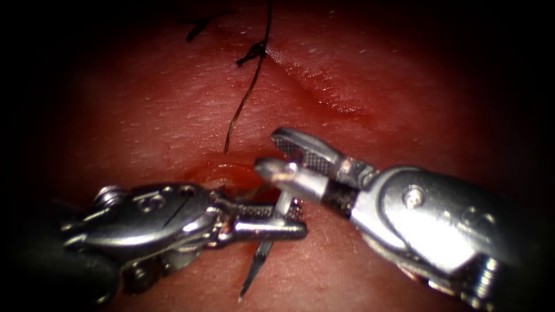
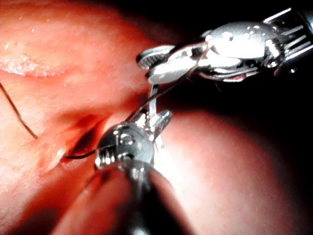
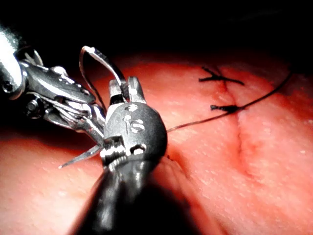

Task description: Wound Closure

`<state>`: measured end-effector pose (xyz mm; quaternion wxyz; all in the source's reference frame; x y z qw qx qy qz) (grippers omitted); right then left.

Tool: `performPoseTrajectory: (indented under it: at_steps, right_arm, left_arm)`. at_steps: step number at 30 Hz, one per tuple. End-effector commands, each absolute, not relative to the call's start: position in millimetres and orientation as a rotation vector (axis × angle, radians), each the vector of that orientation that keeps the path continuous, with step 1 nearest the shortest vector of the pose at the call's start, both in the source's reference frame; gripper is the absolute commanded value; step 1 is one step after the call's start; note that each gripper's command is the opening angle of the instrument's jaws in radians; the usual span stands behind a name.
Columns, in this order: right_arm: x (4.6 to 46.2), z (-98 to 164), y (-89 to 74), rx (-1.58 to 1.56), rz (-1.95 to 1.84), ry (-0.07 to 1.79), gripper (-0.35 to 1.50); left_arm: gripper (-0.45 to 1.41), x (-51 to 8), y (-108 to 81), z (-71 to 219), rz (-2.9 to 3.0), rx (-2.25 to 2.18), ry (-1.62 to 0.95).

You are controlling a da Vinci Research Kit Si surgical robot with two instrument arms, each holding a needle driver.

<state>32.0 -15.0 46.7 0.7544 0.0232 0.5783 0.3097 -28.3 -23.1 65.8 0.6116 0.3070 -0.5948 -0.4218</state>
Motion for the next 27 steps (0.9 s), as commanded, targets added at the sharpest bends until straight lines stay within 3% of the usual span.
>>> performPoseTrajectory:
  at_steps: [1,2,13,17,21,27]
  right_arm:
    - [32.4,47.0,-14.2,0.054,0.684,1.259,-0.35]
    - [32.1,47.0,-13.9,0.067,0.684,1.233,-0.35]
    - [30.9,52.3,-13.4,0.199,0.589,1.120,-0.35]
    - [31.4,55.1,-14.2,0.250,0.524,1.175,-0.35]
    - [32.6,58.0,-14.2,0.246,0.482,1.249,-0.35]
    - [33.5,57.4,-12.2,0.235,0.495,1.334,-0.35]
  left_arm:
    - [0.71,-28.6,-22.8,66.0,-0.979,0.707,-1.373]
    - [0.84,-28.2,-22.5,65.7,-0.991,0.700,-1.368]
    - [0.91,-24.8,-21.8,65.4,-1.008,0.634,-1.319]
    - [0.84,-23.0,-21.2,66.1,-1.008,0.597,-1.310]
    - [0.66,-21.4,-22.5,66.6,-0.969,0.568,-1.271]
    - [0.56,-22.2,-27.3,66.6,-0.818,0.649,-1.137]
